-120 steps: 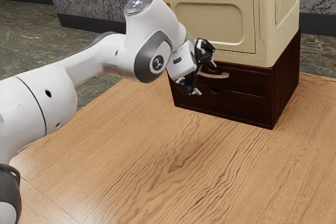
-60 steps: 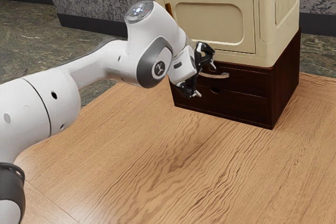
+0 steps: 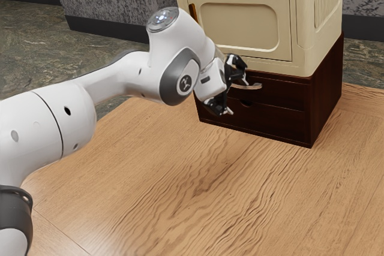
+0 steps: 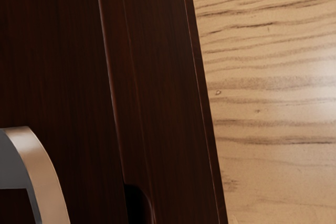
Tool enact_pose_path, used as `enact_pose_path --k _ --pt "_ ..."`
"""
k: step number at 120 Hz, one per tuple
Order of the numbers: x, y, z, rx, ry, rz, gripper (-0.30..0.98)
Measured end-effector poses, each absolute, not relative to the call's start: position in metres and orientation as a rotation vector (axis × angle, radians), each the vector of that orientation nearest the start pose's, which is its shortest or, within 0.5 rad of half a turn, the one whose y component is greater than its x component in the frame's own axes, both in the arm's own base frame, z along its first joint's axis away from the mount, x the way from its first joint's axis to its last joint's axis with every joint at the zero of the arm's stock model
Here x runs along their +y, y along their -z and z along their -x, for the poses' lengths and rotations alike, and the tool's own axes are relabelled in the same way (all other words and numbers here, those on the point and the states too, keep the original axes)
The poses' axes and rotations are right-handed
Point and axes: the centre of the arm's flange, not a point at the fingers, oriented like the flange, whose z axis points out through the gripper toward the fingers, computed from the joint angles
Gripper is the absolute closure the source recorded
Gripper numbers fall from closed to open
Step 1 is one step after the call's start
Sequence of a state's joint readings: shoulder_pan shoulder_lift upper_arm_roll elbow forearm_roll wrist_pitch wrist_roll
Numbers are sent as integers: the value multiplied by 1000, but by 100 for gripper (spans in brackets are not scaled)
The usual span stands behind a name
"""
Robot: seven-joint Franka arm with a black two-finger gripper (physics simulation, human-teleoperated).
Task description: Pull the drawer handle with one arm to open the drawer
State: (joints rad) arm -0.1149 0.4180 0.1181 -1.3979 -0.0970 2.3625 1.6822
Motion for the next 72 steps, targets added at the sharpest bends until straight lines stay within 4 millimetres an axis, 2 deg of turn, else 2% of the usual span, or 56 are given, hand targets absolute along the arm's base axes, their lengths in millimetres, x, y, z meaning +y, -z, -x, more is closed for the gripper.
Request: enact_pose_path --k 72 --pt "-18 -536 -725 1995 553 1833 42"
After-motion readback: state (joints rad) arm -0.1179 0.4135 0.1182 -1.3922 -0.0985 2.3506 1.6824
